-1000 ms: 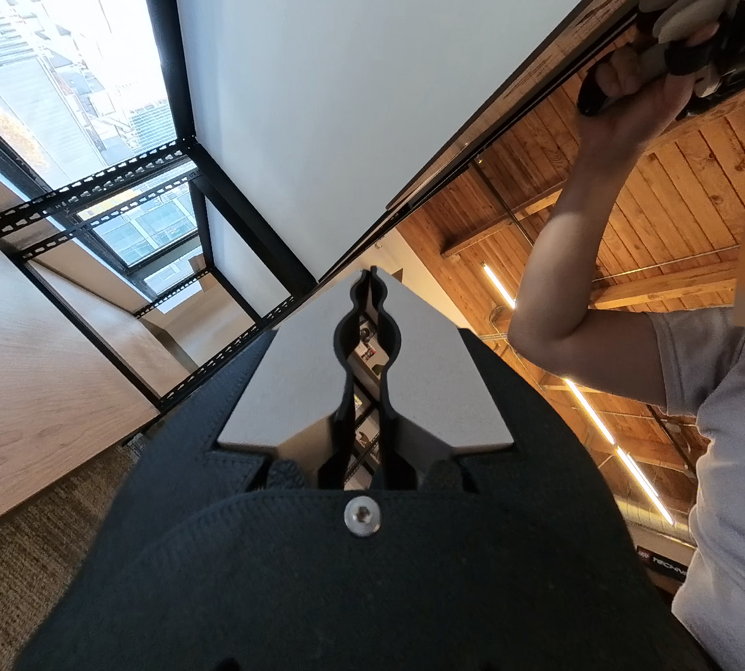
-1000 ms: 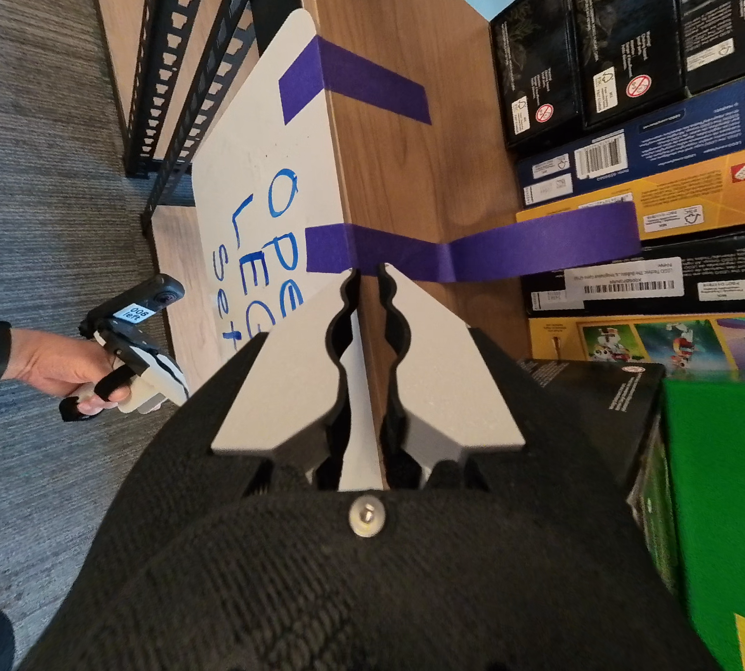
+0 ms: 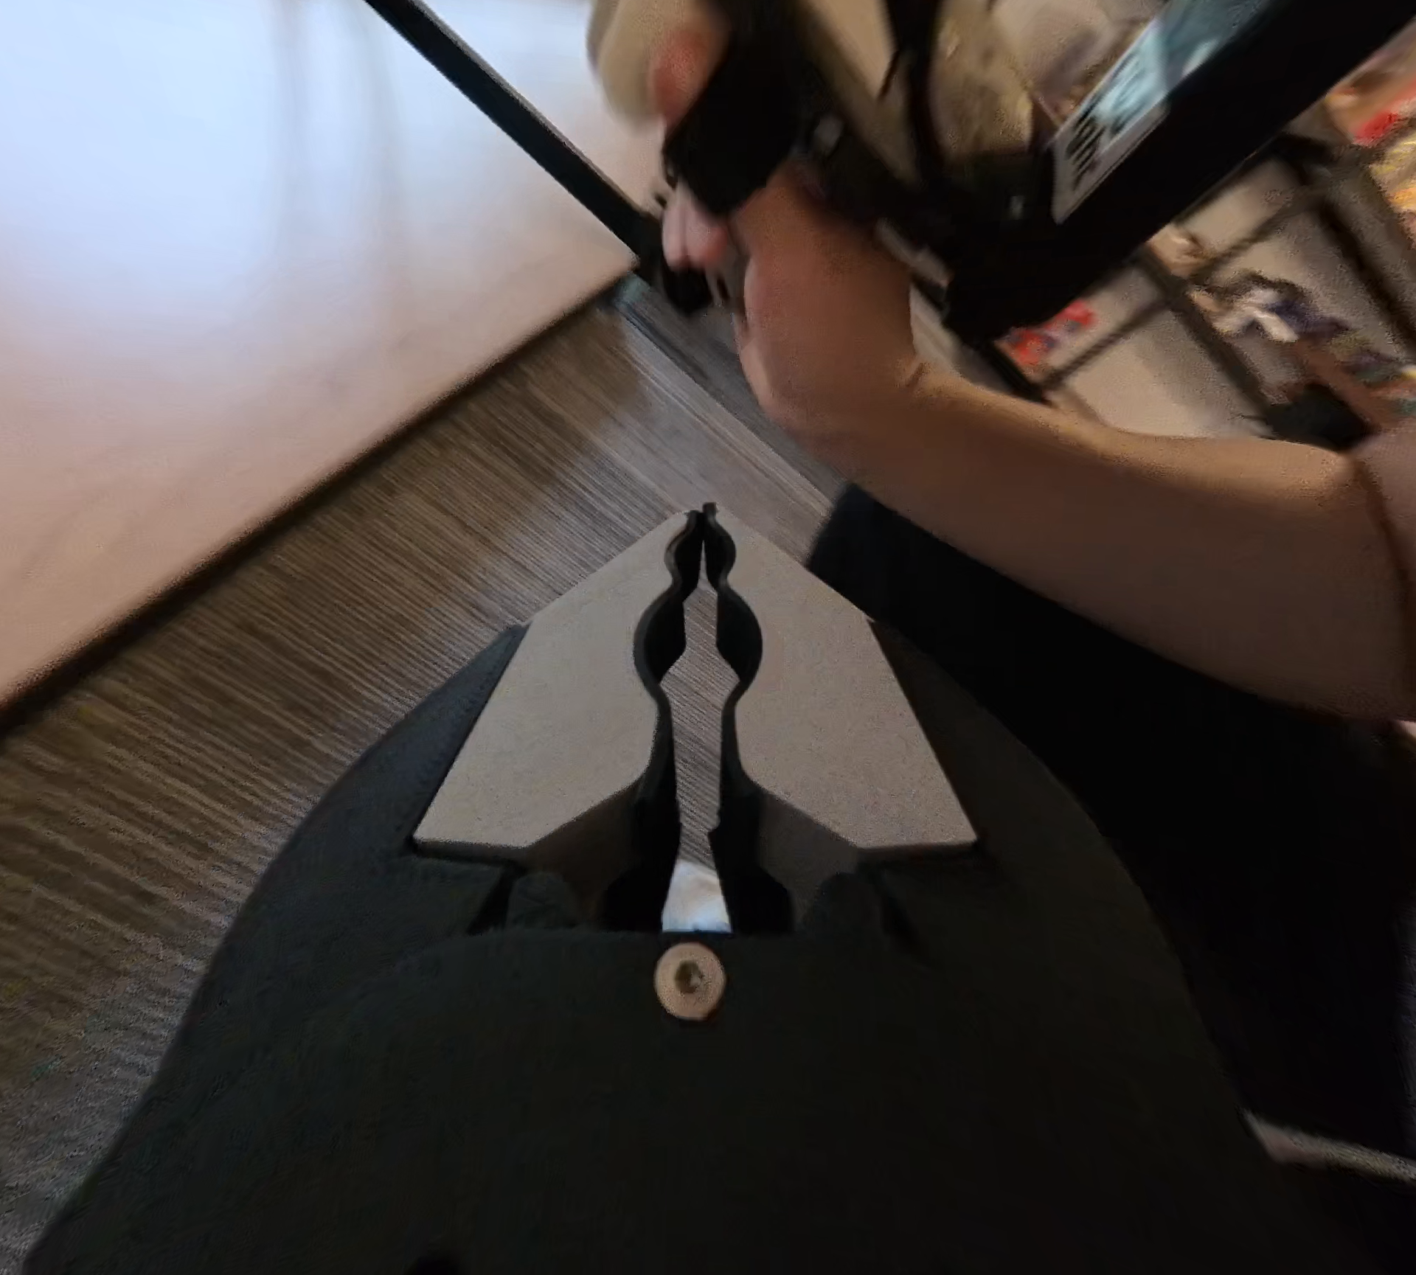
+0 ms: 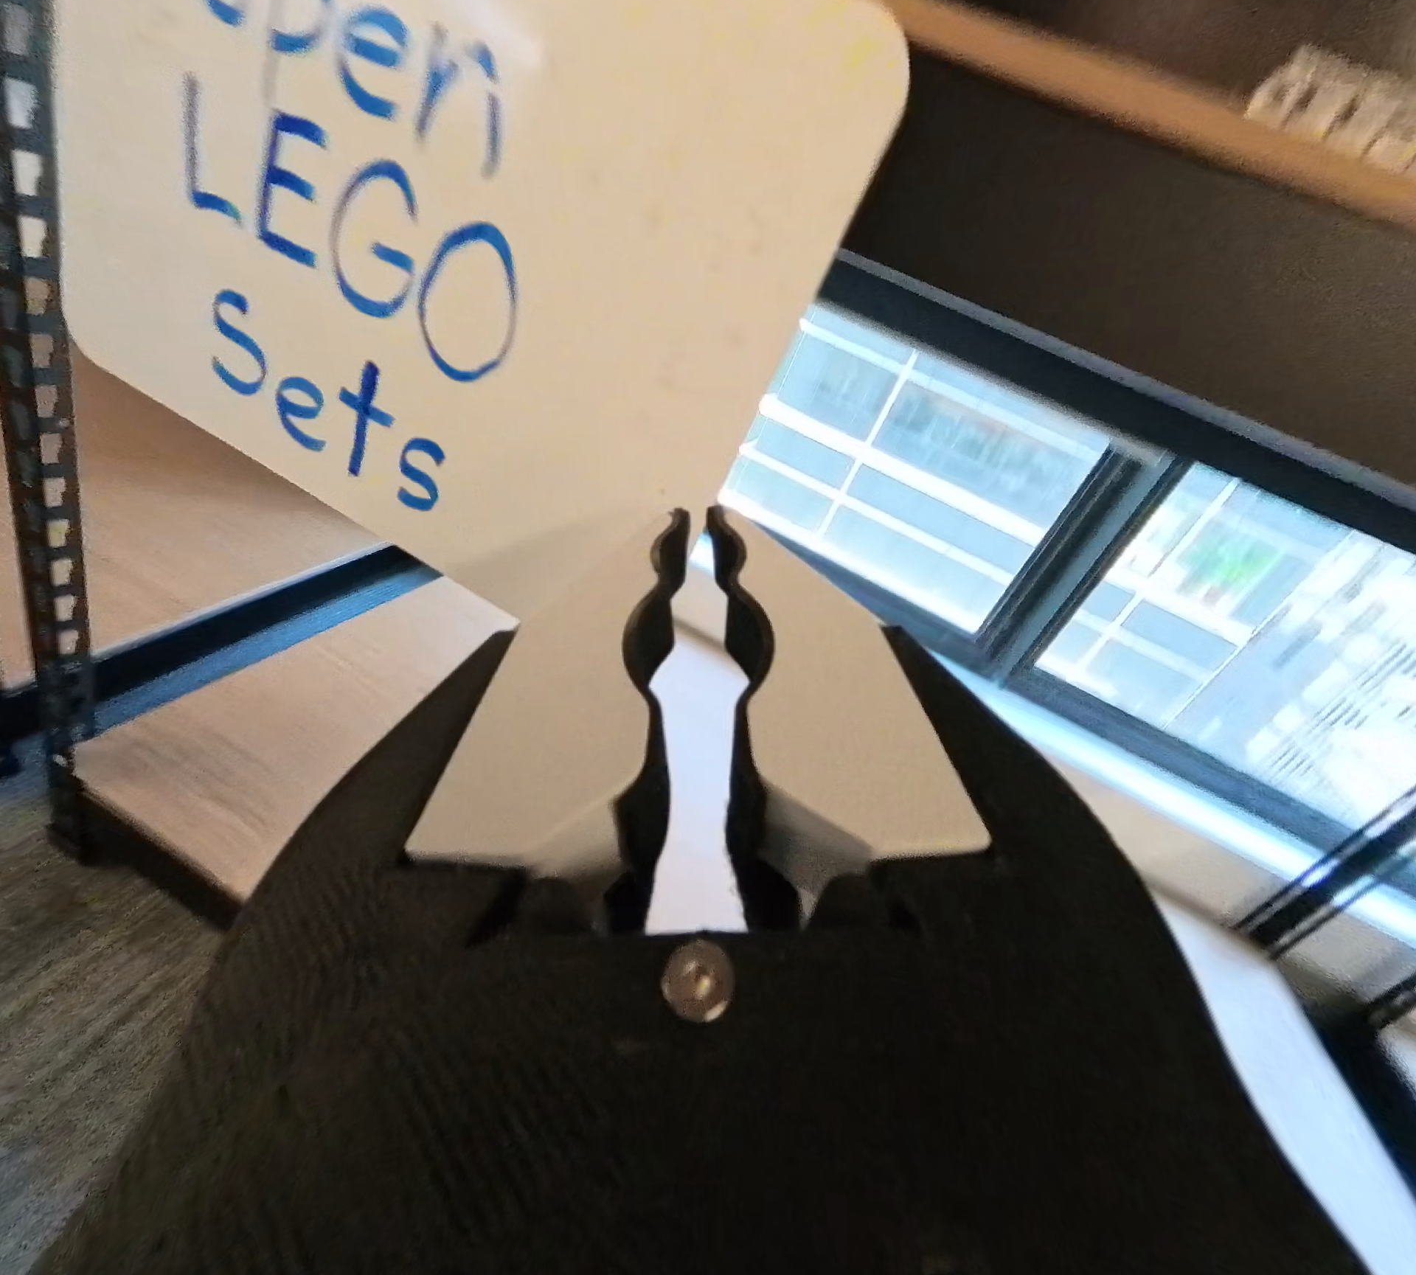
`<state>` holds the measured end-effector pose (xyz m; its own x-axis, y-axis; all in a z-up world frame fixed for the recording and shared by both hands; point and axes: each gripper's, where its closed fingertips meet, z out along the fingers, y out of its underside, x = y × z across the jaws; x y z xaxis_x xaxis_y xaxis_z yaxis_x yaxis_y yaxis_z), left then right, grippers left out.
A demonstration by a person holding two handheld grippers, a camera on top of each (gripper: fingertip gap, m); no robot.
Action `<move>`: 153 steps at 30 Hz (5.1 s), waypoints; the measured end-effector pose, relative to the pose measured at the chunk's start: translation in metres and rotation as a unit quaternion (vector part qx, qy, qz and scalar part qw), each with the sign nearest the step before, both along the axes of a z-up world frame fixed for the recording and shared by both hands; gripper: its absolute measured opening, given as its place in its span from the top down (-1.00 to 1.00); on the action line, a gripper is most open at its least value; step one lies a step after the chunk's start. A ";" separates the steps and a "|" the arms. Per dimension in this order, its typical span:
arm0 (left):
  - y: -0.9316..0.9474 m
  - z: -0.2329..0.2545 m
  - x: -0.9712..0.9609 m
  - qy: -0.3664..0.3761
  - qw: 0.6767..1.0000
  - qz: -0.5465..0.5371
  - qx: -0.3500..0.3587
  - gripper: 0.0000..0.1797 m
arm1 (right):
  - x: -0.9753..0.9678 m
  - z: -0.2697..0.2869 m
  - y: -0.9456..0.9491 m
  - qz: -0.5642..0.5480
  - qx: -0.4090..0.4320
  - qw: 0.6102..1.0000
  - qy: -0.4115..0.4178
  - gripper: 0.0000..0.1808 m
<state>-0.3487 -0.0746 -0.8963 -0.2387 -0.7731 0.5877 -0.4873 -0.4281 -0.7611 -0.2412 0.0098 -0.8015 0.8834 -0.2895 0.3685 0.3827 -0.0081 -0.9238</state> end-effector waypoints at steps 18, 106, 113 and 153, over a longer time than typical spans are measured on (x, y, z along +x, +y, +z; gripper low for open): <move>0.122 0.096 -0.091 0.009 0.881 0.405 0.246 1.00 | -0.084 -0.085 0.031 0.025 -0.163 0.970 0.178 1.00; -0.192 0.651 0.276 -0.194 0.912 0.359 -0.051 0.75 | 0.435 0.662 -0.251 0.252 -0.374 0.852 0.265 0.76; -0.197 0.715 0.291 -0.306 0.864 0.345 -0.205 0.35 | 0.281 0.661 -0.303 0.396 -0.308 0.856 0.124 0.76; -0.030 0.551 0.008 -0.059 0.842 0.398 -0.359 0.95 | -0.184 0.459 -0.228 0.561 -0.368 0.279 0.687 0.64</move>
<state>-0.3410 -0.1042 -0.3458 0.0972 -0.1712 0.9804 0.2329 -0.9538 -0.1896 -0.4257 -0.2181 -0.3430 -0.2793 0.1602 -0.9468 -0.1855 -0.9764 -0.1105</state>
